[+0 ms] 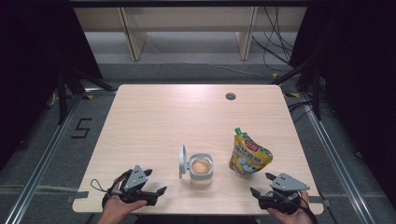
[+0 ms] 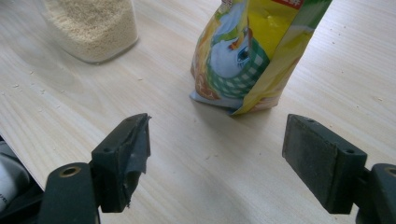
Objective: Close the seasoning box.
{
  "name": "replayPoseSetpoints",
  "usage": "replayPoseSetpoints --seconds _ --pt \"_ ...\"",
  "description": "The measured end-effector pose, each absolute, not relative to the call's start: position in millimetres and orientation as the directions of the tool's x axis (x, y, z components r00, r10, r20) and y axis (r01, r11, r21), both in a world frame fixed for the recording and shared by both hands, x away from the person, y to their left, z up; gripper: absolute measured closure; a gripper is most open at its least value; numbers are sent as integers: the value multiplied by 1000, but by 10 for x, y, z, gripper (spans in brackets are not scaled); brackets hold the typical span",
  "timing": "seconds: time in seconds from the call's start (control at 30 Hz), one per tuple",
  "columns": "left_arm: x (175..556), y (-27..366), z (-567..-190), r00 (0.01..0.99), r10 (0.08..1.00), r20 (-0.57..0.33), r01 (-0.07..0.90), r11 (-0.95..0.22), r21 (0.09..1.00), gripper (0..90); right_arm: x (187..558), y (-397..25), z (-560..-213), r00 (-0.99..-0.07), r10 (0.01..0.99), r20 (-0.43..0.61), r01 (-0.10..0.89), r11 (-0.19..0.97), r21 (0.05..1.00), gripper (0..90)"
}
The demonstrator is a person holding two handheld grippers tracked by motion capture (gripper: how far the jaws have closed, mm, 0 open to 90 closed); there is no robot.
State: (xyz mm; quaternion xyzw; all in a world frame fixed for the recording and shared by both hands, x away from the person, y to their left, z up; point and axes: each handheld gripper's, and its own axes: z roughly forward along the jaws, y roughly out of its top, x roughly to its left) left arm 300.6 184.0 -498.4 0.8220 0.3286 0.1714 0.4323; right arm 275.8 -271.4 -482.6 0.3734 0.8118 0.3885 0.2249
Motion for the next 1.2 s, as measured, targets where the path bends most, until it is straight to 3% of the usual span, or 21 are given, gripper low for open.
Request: replayPoseSetpoints --seconds 0.27,0.4,0.57,0.7,0.83,0.97,1.2 --pt "3002 1825 -4966 727 687 -16 403 -408 820 225 2745 -2721 -4825 -621 780 -77 427 419 801 246" --pt "3006 1805 -4946 739 673 -29 396 -398 828 296 2746 -2723 -4829 -621 780 -75 430 419 800 248" --pt "3004 1752 -4908 757 651 -49 397 -399 826 480 2751 -2721 -4833 -624 778 -80 428 425 798 250" --pt "3002 1727 -4832 769 640 -12 369 -427 826 697 2753 -2727 -4833 -623 779 -76 432 423 796 251" --pt "2993 1663 -4761 779 627 17 340 -445 829 829 2766 -2727 -4841 -638 768 -64 433 426 794 252" --pt "2997 1605 -4714 793 607 57 310 -483 819 884 2763 -2723 -4843 -635 770 -61 436 422 794 252" --pt "3007 1481 -4602 806 591 31 292 -442 848 890 2760 -2729 -4843 -623 779 -75 433 424 796 255"
